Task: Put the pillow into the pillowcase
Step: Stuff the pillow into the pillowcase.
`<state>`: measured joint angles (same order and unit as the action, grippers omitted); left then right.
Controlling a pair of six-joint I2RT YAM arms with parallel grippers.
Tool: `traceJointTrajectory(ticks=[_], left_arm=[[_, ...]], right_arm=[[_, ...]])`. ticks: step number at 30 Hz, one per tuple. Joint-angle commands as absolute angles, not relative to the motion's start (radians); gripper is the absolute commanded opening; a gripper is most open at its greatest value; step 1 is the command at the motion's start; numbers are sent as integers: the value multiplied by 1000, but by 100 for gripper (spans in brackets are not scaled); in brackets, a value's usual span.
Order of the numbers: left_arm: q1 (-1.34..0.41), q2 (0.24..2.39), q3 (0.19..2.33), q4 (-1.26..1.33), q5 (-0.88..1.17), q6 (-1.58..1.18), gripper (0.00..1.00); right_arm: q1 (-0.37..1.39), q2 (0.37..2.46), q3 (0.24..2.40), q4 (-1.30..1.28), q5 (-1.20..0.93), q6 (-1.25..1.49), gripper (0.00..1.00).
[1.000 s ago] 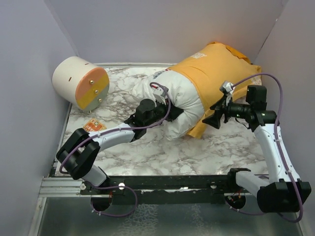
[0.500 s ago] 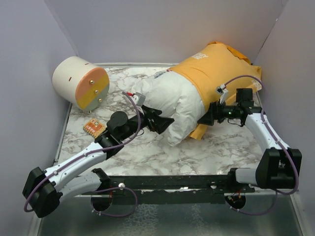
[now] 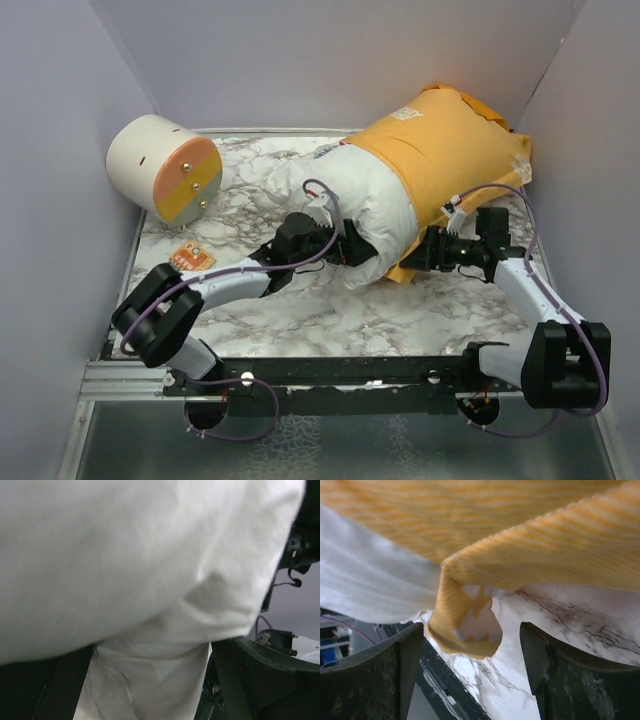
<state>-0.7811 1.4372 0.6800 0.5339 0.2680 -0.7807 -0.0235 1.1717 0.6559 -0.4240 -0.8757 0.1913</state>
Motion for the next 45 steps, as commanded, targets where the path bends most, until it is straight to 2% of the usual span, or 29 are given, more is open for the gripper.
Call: traceJointTrajectory(ticks=[1,4,5,6,8,9,11,13,15,17,22,30,36,45], left_arm=[[-786,1583,871,698,321,-777,99],[-774,1670,973,651,291,-736,92],[-768,1687,999,641,291,-732,85],[-759,1690,1018,638,298,-730,71],[-739,1713,1046,643,309,-724,37],[-731,1705,1056,650,305,-712,25],[-724,1666,1085,652,276,-678,11],[-723,1640,1131,637,241,-644,3],[-721,1630,1173,626,207,-629,0],[-721,1629,1195,615,168,-630,0],[-727,1656,1108,681,117,-707,0],[-811,1707,843,913,110,-839,0],[-850,1487,686,891,13,-792,0],[-994,1136,563,738,-270,-690,0]], right_arm=[[-26,1202,659,-276,-842,247,62],[-26,1247,655,-198,-863,275,22],[-26,1265,663,-182,-903,272,10],[-26,1287,685,-186,-957,259,2],[-22,1311,759,-247,-1136,191,1],[-4,1321,805,-286,-1251,141,1],[106,1328,924,-425,-1385,-7,1],[292,1318,1060,-605,-1386,-186,1],[446,1288,1123,-594,-1368,-187,1],[491,1290,1158,-552,-1387,-152,0],[499,1413,1271,-716,-1440,-303,1],[461,1522,1321,-566,-1433,-207,1],[464,1602,1417,-347,-1428,26,1],[588,1773,1665,-226,-1397,196,1]])
